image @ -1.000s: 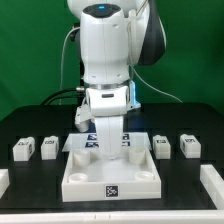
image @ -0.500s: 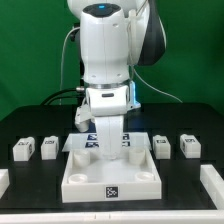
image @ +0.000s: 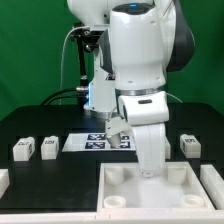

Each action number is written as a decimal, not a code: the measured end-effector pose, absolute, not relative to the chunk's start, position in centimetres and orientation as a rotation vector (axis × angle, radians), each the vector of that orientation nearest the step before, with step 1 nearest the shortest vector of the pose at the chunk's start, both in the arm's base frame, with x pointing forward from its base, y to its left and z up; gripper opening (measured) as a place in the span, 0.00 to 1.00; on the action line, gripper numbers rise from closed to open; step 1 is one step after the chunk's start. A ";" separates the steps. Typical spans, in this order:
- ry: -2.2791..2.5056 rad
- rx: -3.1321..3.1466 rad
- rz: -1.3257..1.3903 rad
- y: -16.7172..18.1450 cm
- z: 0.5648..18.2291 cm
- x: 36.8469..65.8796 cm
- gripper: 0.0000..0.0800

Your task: Assemble one leg

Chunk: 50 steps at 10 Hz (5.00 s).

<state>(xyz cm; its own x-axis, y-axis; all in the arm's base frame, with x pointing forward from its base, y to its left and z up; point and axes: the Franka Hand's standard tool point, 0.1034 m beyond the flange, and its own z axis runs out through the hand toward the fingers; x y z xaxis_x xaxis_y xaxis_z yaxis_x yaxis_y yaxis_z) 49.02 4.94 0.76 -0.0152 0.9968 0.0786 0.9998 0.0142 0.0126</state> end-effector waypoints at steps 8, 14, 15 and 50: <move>-2.134 -2.192 -0.063 6.6 0.6 49.0 0.16; -2.131 -2.193 -0.061 6.6 0.5 49.0 0.80; -2.131 -2.193 -0.061 6.6 0.5 49.0 0.81; -0.056 -2.756 1.353 17.1 3.5 40.5 0.81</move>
Offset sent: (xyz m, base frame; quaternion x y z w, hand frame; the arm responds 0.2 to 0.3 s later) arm 0.0384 0.0567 -0.0170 -0.0280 0.0707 0.0451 0.9961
